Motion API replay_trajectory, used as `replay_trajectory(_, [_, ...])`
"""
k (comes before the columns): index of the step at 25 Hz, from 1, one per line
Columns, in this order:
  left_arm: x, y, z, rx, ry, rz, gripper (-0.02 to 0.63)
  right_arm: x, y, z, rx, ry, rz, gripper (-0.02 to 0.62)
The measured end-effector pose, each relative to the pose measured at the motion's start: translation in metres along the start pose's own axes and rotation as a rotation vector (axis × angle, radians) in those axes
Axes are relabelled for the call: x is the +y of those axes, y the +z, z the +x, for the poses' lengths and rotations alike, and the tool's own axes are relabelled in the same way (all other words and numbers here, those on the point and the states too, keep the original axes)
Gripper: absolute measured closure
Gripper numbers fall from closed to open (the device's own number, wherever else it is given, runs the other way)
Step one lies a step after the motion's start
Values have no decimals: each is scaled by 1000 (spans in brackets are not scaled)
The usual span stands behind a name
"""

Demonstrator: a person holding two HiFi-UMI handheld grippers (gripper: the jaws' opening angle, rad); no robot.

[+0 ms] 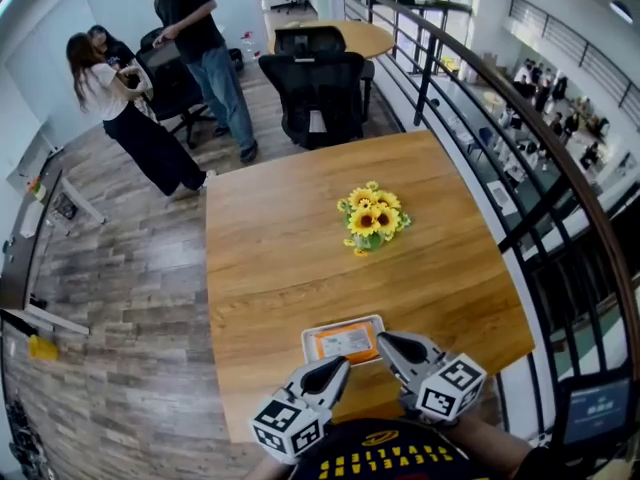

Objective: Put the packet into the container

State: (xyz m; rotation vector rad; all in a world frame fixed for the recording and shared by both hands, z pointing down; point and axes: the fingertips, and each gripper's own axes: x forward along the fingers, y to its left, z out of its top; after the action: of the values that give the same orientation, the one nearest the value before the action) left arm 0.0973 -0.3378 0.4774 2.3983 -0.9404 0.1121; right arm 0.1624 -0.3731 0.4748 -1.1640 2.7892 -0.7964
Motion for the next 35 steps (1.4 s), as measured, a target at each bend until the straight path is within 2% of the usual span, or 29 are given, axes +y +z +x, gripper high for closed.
replay_trajectory(2, [-8,11,-5,-31,-7,13,604,9,11,-4,-21,10,-13,586])
replay_trajectory(6, [-25,32,-16,-71,-7,50,606,29,31,-12,-64,28,-41,586])
replay_trajectory(10, [-35,50,-23,-126,19,111,606,48,49,-21,-104,33,-194,584])
replay_trajectory(12, [-34,55,-26,-156,35,123,605,52,54,-24,-134,22,-232,584])
replay_trajectory(15, [-32,53,-27,-170,53,123,606,52,56,-26,-167,11,-227,584])
replay_trajectory(25, [-39,47,-29,-171,59,173,605,64,52,-27,-177,38,-225,584])
replay_trajectory(35, [-40,52,-23,-177,70,180,604,60,52,-27,-170,50,-219,584])
